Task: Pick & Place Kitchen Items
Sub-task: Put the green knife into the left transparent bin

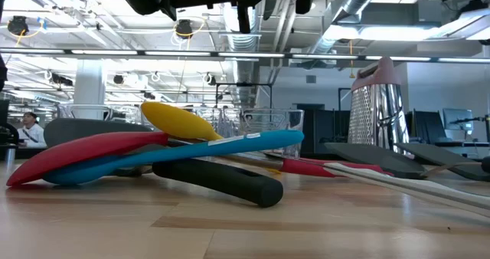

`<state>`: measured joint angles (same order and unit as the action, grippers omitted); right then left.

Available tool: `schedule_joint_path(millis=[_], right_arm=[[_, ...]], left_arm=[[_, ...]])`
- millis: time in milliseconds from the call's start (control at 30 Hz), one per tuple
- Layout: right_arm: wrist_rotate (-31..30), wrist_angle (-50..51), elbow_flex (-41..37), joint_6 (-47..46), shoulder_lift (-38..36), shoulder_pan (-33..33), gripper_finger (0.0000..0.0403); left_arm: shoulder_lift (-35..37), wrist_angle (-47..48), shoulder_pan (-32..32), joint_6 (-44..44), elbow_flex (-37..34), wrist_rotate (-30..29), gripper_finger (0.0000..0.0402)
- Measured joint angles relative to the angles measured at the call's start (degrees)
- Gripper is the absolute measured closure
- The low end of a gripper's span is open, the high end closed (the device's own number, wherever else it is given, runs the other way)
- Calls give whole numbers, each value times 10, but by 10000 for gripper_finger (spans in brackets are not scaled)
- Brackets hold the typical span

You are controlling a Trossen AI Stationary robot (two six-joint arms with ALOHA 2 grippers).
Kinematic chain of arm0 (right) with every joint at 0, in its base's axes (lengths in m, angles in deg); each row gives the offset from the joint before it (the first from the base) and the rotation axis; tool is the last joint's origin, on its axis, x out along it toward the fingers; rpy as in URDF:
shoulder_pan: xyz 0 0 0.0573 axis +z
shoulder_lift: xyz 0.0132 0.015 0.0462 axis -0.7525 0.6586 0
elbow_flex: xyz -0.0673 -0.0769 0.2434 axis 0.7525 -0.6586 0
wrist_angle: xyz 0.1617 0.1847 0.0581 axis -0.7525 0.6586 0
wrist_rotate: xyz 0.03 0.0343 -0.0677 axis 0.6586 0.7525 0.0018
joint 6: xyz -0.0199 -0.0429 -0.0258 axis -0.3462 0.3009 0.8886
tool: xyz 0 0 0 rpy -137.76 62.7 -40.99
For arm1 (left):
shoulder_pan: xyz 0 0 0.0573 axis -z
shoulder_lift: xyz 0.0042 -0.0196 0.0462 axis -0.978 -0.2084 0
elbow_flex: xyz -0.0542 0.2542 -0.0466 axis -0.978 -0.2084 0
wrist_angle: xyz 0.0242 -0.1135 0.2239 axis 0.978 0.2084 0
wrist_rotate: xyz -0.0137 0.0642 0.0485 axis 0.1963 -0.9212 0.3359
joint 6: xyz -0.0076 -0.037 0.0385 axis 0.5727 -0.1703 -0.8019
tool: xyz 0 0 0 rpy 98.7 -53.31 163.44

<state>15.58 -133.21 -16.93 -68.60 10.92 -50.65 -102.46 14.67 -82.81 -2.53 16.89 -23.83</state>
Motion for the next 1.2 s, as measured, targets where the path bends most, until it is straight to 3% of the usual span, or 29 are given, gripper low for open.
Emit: schedule_joint_path(millis=[233,633,967,1200], right_arm=[[-3,0,0,-17,0,-1,334],[-3,4,0,-13,-19,-2,327],[-2,187,0,-4,-105,-2,321],[-3,215,0,-4,-143,-2,248]], left_arm=[[0,3,1,1,-1,6,400],[0,2,1,2,0,12,400],[0,5,0,3,-1,16,400],[0,2,1,2,-1,20,400]])
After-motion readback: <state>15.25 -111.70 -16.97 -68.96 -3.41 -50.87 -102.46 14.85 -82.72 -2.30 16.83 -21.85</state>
